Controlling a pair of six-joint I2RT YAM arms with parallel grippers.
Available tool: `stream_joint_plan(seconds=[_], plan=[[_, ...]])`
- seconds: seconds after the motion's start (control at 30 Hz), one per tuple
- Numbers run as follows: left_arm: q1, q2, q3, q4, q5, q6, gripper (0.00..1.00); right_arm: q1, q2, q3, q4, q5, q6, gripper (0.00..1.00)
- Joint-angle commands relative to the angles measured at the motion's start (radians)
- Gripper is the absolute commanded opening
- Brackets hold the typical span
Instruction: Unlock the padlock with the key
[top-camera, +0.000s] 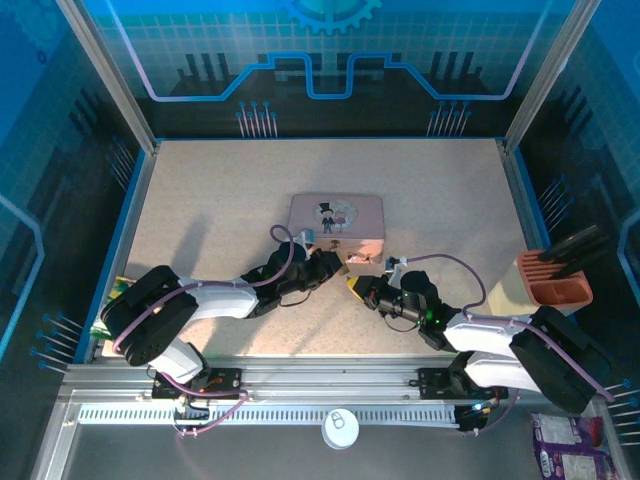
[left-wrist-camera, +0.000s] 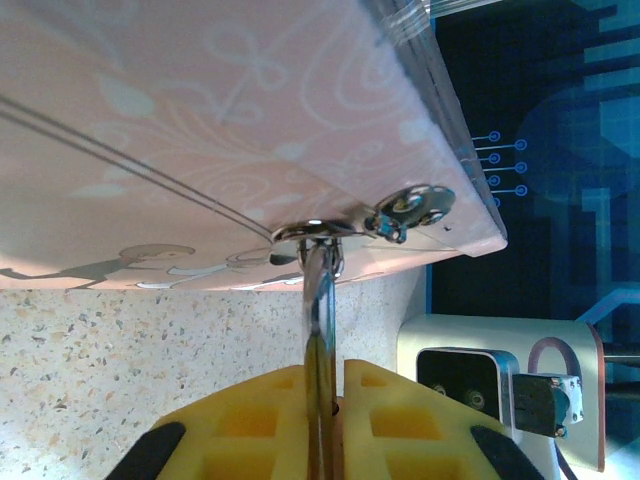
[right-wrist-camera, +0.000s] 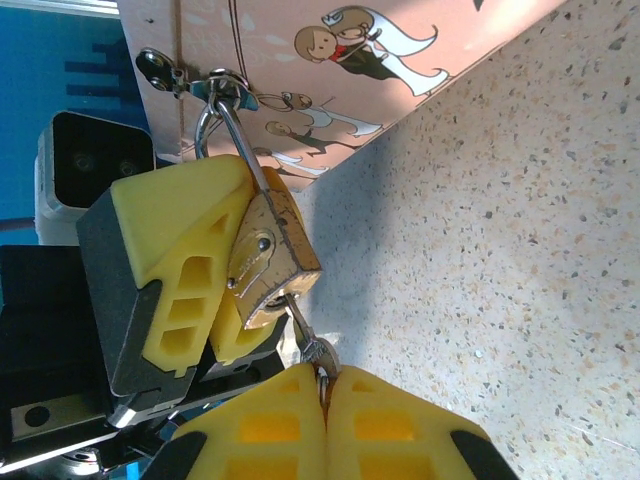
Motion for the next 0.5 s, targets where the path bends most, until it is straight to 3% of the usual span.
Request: stream_joint_plan(seconds=[0.0,0.47], plan=[[-0.035,-0.026,0.056,0.091,0.042,-0.004,0.0,-0.013,0.009,0.023,0.042,0.013,-0.004,0.0],[-0.053,-0.034,0.067,0.075,0.041,-0.003,0.0,-0.045,0.015,0.027,0.069,-0.022,0.001,0.0]])
